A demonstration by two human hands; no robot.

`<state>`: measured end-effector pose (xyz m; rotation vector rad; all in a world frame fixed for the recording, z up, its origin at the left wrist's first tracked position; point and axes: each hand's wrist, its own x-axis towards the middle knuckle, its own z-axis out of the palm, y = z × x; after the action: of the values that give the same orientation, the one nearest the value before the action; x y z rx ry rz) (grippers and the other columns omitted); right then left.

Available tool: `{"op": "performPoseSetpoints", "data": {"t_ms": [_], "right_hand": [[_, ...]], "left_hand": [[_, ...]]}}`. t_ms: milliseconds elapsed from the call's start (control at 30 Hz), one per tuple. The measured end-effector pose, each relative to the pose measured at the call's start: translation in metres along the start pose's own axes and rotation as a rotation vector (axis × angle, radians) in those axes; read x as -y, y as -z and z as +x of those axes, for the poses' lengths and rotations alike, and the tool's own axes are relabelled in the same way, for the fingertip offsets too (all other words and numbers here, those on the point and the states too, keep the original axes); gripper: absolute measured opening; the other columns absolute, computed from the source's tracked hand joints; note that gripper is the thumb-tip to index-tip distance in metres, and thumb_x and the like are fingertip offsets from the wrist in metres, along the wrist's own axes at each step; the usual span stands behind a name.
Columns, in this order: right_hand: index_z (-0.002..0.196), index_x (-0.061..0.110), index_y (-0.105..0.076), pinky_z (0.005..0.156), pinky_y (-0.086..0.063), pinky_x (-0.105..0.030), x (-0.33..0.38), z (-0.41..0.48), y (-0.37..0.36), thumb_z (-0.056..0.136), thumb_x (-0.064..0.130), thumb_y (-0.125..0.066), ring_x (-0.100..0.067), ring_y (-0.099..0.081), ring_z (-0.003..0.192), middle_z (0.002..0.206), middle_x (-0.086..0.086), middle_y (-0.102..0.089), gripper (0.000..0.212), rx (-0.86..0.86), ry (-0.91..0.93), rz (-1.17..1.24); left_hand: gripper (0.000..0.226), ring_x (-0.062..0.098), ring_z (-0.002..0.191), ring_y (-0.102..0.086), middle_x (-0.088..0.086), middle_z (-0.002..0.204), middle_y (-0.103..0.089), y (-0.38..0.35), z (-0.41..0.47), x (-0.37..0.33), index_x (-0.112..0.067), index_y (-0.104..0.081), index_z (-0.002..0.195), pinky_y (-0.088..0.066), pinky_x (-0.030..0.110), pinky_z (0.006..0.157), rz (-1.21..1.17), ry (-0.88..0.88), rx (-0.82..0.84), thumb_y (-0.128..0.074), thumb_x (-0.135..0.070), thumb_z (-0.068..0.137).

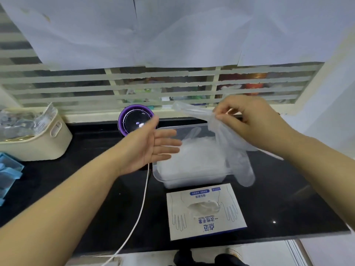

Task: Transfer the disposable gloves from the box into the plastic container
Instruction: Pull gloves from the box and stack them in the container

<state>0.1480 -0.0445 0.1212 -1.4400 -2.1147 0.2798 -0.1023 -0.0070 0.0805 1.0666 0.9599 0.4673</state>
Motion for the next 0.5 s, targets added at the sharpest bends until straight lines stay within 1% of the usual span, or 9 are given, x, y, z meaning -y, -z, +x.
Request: {"op": "performPoseSetpoints", "data": {"t_ms": [67, 133, 200, 233, 267, 333, 367, 433, 500], "right_hand": [[0.092, 0.019, -0.066, 0.072, -0.048, -0.026, 0.000, 0.006, -0.007, 0.090, 0.021, -0.056, -0.012, -0.058, 0.082, 0.091, 0.006, -0.065, 0.010, 0.071, 0.169, -0.198], [0.091, 0.018, -0.067, 0.069, -0.047, -0.026, -0.003, 0.011, -0.020, 0.086, 0.014, -0.064, -0.015, -0.058, 0.078, 0.088, 0.004, -0.066, 0.007, 0.116, 0.314, -0.323], [0.088, 0.017, -0.068, 0.063, -0.053, -0.031, -0.010, 0.016, -0.037, 0.079, 0.005, -0.073, -0.017, -0.058, 0.072, 0.083, 0.004, -0.066, 0.016, 0.181, 0.427, -0.391], [0.088, 0.017, -0.068, 0.062, -0.053, -0.033, -0.016, 0.018, -0.047, 0.077, 0.004, -0.075, -0.017, -0.058, 0.071, 0.082, 0.004, -0.066, 0.019, 0.214, 0.467, -0.403], [0.089, 0.016, -0.068, 0.062, -0.053, -0.033, -0.024, 0.020, -0.057, 0.076, 0.004, -0.076, -0.017, -0.059, 0.071, 0.083, 0.003, -0.066, 0.020, 0.236, 0.500, -0.400], [0.089, 0.017, -0.068, 0.062, -0.049, -0.029, -0.040, 0.020, -0.076, 0.076, 0.009, -0.076, -0.018, -0.060, 0.074, 0.085, 0.002, -0.067, 0.017, 0.254, 0.512, -0.380], [0.089, 0.017, -0.069, 0.063, -0.047, -0.029, -0.047, 0.019, -0.086, 0.078, 0.011, -0.076, -0.019, -0.061, 0.077, 0.087, 0.002, -0.067, 0.015, 0.276, 0.491, -0.360], [0.091, 0.017, -0.070, 0.071, -0.051, -0.036, -0.058, 0.016, -0.104, 0.082, 0.014, -0.072, -0.022, -0.062, 0.084, 0.092, 0.002, -0.068, 0.011, 0.326, 0.421, -0.297], [0.095, 0.017, -0.070, 0.080, -0.051, -0.038, -0.067, 0.016, -0.120, 0.086, 0.016, -0.069, -0.023, -0.061, 0.089, 0.097, 0.000, -0.068, 0.010, 0.357, 0.367, -0.261]], "left_hand": [[0.075, 0.027, 0.104, -0.068, 0.013, 0.115, -0.069, -0.001, 0.009, -0.005, -0.015, -0.055, 0.125, -0.052, 0.039, 0.086, -0.159, -0.001, -0.043, -0.033, -0.071, 0.080], [0.075, 0.028, 0.108, -0.066, 0.013, 0.126, -0.063, -0.005, 0.022, -0.003, -0.018, -0.053, 0.132, -0.054, 0.040, 0.083, -0.187, -0.016, -0.072, -0.042, -0.073, 0.082], [0.071, 0.029, 0.112, -0.063, 0.010, 0.137, -0.053, -0.008, 0.034, 0.000, -0.020, -0.047, 0.139, -0.057, 0.041, 0.081, -0.194, -0.043, -0.140, -0.063, -0.059, 0.082], [0.068, 0.027, 0.113, -0.061, 0.008, 0.136, -0.053, -0.010, 0.040, 0.002, -0.021, -0.042, 0.142, -0.058, 0.042, 0.081, -0.173, -0.056, -0.197, -0.068, -0.046, 0.084], [0.066, 0.025, 0.110, -0.062, 0.006, 0.128, -0.056, -0.012, 0.046, 0.005, -0.022, -0.037, 0.145, -0.057, 0.040, 0.081, -0.132, -0.076, -0.263, -0.068, -0.031, 0.088], [0.070, 0.023, 0.094, -0.066, 0.009, 0.107, -0.064, -0.013, 0.054, 0.013, -0.023, -0.029, 0.149, -0.057, 0.034, 0.081, 0.122, -0.140, -0.411, -0.064, -0.010, 0.090], [0.072, 0.022, 0.088, -0.065, 0.008, 0.102, -0.064, -0.011, 0.058, 0.018, -0.024, -0.027, 0.151, -0.056, 0.031, 0.079, 0.316, -0.174, -0.479, -0.062, -0.007, 0.090], [0.072, 0.017, 0.086, -0.059, 0.000, 0.111, -0.054, -0.006, 0.059, 0.028, -0.025, -0.025, 0.151, -0.052, 0.024, 0.076, 0.705, -0.224, -0.582, -0.060, -0.008, 0.090], [0.063, 0.014, 0.094, -0.053, -0.002, 0.123, -0.042, -0.002, 0.058, 0.037, -0.023, -0.033, 0.148, -0.050, 0.023, 0.079, 1.085, -0.368, -0.695, -0.059, -0.012, 0.091]]}}
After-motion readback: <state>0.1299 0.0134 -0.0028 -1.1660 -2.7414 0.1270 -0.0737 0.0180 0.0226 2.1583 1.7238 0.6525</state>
